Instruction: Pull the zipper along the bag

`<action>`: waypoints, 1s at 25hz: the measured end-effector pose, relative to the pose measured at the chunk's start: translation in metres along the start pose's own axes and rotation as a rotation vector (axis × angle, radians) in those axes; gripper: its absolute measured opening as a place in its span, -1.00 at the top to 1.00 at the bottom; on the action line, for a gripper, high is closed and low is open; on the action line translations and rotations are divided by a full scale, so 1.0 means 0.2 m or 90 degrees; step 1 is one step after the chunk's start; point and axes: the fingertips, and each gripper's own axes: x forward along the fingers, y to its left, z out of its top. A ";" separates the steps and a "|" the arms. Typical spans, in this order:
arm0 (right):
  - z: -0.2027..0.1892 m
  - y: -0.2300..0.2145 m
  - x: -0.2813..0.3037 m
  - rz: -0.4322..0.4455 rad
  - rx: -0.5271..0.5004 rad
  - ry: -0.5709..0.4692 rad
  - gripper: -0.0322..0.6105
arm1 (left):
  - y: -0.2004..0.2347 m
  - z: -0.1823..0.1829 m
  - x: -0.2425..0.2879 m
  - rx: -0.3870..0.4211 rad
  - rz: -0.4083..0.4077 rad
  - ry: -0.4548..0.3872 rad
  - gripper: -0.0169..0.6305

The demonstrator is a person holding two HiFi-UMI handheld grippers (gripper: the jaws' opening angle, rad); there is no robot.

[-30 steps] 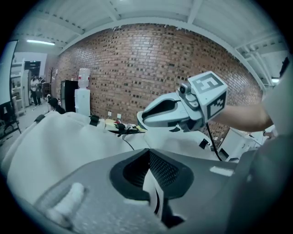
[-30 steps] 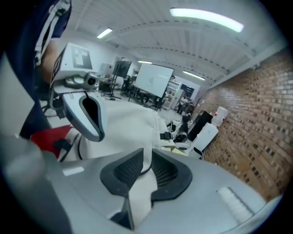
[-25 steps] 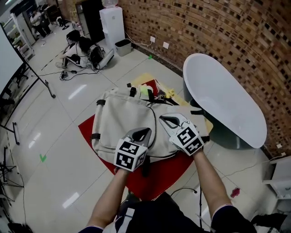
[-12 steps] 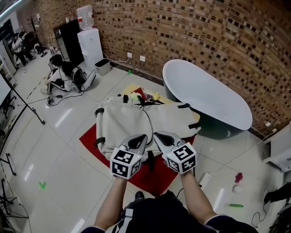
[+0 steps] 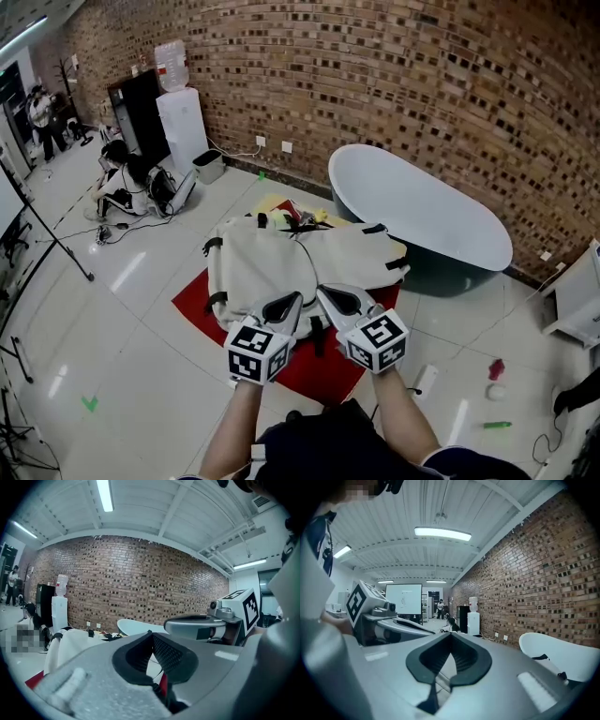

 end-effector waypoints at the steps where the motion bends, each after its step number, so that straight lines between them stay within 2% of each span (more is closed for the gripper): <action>1: 0.01 0.02 0.00 0.001 0.002 -0.002 0.89 | -0.01 0.00 -0.01 0.000 -0.002 0.000 0.94; 13: 0.08 0.13 -0.08 0.002 0.009 -0.029 0.89 | -0.06 0.05 -0.11 0.021 -0.022 -0.010 0.94; 25: 0.10 0.22 -0.31 0.007 0.000 -0.040 0.89 | -0.27 0.06 -0.17 0.024 -0.028 -0.028 0.94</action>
